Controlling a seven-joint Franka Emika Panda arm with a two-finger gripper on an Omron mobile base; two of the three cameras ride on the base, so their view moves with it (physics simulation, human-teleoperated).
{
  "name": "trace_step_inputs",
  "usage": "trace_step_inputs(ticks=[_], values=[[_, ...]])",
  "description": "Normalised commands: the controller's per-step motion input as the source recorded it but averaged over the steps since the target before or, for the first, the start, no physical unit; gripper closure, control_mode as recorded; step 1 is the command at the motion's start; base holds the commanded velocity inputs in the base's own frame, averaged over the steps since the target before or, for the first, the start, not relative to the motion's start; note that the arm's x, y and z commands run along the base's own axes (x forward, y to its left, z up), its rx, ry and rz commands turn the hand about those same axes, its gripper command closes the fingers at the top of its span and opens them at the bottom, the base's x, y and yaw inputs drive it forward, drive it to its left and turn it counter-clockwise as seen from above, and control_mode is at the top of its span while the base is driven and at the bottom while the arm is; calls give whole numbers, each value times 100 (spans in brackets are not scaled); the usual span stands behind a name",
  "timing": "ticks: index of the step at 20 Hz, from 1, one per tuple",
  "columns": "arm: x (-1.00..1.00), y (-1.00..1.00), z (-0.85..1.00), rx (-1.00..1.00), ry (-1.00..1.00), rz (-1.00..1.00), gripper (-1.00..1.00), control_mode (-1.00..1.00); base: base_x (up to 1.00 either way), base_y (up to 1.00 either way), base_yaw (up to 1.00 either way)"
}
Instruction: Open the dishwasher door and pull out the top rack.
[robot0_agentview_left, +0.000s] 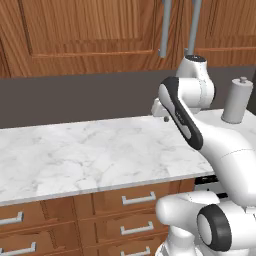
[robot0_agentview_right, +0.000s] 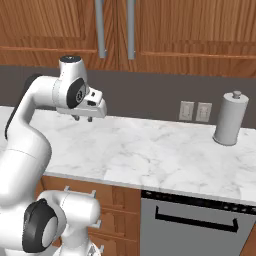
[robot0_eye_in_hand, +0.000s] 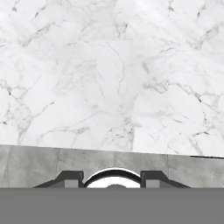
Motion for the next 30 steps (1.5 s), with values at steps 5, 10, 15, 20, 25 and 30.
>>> trace_step_inputs(ticks=[5, 10, 15, 20, 25, 30], values=[[0, 0, 0, 0, 0, 0, -100, 100, -1, 0, -12], [0, 0, 0, 0, 0, 0, -100, 100, 0, 0, -43], [0, 0, 0, 0, 0, 0, -100, 100, 0, 0, -50], [0, 0, 0, 0, 0, 0, -100, 100, -3, -8, -56], [0, 0, 0, 0, 0, 0, -100, 100, -3, -7, -56], [0, 0, 0, 0, 0, 0, -100, 100, -3, -9, -54]])
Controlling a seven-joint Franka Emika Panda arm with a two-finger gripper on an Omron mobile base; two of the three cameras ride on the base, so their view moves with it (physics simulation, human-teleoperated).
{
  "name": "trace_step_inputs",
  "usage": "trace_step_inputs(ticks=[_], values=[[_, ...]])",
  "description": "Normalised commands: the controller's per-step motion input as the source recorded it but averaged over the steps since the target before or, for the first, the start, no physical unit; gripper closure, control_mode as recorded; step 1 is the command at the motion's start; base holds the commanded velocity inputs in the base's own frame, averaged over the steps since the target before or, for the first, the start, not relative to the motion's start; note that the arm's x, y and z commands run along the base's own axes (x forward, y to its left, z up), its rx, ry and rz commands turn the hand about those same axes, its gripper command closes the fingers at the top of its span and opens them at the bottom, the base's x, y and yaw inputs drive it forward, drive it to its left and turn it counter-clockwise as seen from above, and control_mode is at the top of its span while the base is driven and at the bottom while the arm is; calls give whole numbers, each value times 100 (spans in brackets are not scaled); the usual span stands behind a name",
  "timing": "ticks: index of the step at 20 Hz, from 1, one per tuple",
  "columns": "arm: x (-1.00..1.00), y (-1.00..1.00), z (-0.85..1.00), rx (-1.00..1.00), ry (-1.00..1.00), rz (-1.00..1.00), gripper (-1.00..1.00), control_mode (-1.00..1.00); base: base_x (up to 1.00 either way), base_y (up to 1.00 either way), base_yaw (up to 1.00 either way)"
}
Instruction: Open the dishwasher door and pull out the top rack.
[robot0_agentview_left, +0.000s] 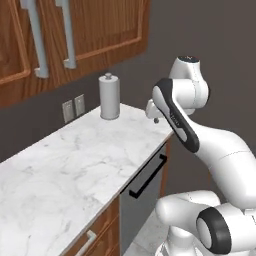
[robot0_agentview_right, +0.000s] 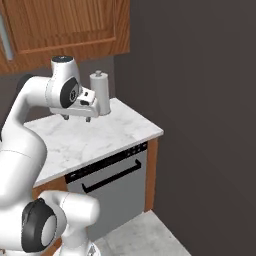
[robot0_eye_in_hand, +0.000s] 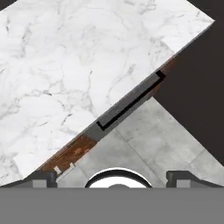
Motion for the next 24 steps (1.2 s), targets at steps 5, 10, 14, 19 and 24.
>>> trace_step_inputs(ticks=[5, 10, 14, 19, 24], values=[[0, 0, 0, 0, 0, 0, -100, 100, -11, -11, -50], [0, 0, 0, 0, 0, 0, -100, 100, -18, -5, -41], [0, 0, 0, 0, 0, 0, -100, 100, -41, 0, -23], [0, 0, 0, 0, 0, 0, -100, 100, -58, 2, -17], [0, 0, 0, 0, 0, 0, -100, 100, -33, 23, -11]])
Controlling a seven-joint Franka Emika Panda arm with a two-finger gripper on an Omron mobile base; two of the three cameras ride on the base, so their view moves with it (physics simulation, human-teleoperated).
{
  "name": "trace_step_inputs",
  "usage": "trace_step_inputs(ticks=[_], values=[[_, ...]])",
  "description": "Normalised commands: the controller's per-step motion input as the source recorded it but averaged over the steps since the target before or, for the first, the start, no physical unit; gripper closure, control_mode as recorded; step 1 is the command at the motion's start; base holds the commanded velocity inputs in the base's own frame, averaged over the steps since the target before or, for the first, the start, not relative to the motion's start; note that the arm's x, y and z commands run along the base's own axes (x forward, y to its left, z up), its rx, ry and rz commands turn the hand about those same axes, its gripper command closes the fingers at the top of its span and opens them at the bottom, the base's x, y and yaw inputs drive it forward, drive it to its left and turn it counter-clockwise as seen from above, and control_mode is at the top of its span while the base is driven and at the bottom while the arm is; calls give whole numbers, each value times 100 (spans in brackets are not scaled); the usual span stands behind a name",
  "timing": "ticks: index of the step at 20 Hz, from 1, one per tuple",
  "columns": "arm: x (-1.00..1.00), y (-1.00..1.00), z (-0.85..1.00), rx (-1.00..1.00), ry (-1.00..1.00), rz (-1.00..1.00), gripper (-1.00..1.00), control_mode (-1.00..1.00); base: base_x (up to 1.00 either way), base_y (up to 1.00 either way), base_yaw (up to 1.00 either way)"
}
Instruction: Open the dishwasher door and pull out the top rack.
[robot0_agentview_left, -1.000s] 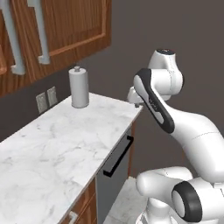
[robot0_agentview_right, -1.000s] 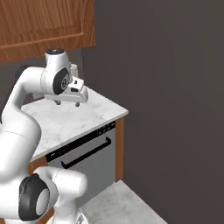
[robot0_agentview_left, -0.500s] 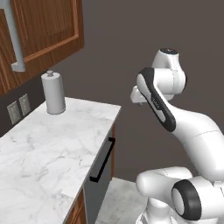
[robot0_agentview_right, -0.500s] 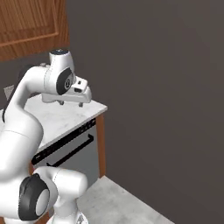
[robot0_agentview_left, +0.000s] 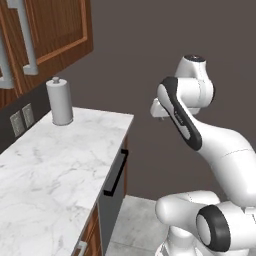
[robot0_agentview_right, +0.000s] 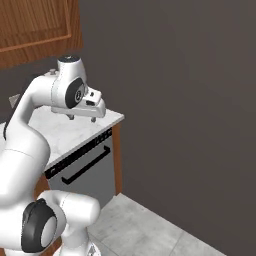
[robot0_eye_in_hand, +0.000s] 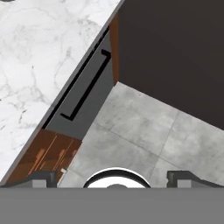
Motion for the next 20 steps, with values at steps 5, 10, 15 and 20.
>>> trace_step_inputs(ticks=[5, 10, 15, 20], values=[[-4, 4, -2, 2, 0, -1, -100, -100, -21, 25, -6], [-11, -6, -25, 18, 0, -3, -100, -100, 0, 0, 0], [-5, -38, -49, 26, 0, 0, -100, -100, 0, 0, 0], [0, -21, -61, 23, 1, 0, -100, -100, 0, 0, 0]])
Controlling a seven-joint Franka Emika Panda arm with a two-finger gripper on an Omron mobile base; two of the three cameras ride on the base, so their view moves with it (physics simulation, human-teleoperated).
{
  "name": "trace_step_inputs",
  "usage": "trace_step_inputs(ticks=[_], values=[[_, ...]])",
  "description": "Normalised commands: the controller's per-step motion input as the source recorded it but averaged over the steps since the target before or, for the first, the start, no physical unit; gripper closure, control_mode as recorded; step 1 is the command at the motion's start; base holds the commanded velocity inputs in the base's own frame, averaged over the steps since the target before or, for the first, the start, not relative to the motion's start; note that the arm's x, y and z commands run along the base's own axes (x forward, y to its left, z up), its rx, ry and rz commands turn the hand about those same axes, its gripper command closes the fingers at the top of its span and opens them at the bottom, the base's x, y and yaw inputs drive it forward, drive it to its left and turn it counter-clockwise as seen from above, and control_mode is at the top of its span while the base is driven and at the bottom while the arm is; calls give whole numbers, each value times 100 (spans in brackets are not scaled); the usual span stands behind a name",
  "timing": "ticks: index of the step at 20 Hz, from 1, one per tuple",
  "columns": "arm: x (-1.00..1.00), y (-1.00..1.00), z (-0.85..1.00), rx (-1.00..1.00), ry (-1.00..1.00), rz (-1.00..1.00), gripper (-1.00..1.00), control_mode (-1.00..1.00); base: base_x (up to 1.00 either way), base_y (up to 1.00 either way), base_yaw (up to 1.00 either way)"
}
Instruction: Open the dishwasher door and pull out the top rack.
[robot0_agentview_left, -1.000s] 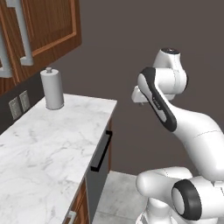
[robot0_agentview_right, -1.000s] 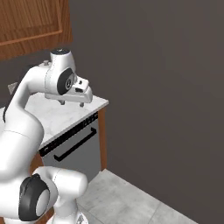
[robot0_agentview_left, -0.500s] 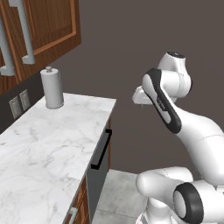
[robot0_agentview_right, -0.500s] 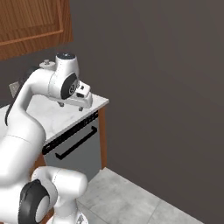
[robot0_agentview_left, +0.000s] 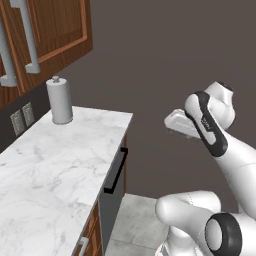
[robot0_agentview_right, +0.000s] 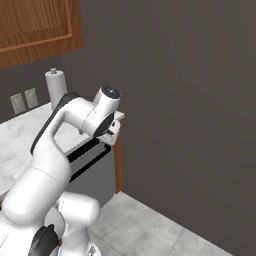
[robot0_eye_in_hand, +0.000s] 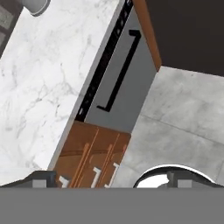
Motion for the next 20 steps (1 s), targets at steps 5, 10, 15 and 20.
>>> trace_step_inputs(ticks=[5, 10, 15, 20], values=[[1, -13, -65, 28, 9, 0, -100, -100, 0, 0, 0], [2, -5, -68, 28, 9, 0, -100, -100, 0, 0, 0], [13, 0, -62, 28, 9, 0, -100, -100, 0, 0, 0], [11, 0, -49, 25, 3, -1, -100, -100, 0, 0, 0]])
